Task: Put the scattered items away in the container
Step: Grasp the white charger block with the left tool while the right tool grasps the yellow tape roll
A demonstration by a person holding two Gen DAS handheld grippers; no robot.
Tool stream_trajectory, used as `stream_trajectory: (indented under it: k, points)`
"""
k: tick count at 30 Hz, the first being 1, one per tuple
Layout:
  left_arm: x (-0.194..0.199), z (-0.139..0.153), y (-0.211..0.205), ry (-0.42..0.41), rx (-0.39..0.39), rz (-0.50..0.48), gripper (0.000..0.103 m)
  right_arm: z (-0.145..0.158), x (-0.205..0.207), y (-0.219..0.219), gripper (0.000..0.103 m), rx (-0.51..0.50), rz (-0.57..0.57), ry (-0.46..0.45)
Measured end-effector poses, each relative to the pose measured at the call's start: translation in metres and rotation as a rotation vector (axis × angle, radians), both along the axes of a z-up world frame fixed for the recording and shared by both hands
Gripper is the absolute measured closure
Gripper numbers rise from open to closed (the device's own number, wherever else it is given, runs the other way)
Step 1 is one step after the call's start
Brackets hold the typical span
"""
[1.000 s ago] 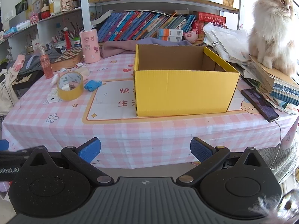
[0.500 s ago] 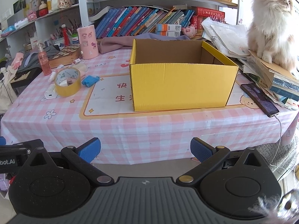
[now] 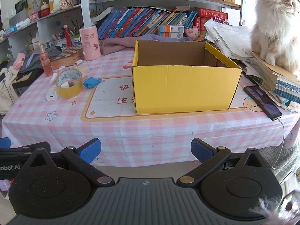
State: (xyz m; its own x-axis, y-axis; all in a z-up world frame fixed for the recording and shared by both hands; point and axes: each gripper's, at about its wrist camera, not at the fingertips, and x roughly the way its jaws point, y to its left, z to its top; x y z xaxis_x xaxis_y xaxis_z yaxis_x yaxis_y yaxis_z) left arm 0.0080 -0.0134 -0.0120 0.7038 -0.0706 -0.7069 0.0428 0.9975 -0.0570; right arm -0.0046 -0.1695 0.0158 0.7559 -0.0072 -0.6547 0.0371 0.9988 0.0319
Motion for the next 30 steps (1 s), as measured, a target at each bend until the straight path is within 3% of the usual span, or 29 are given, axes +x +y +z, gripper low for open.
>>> stream_trajectory:
  k: [18,30]
  points:
    - [0.004,0.009,0.065,-0.07,0.003,0.115,0.0,0.012,0.022,0.065,0.0,-0.034,0.12,-0.042]
    - [0.022,0.002,0.085,-0.057,0.001,0.184,0.0,0.003,0.058,0.09,0.009,-0.023,0.217,-0.018]
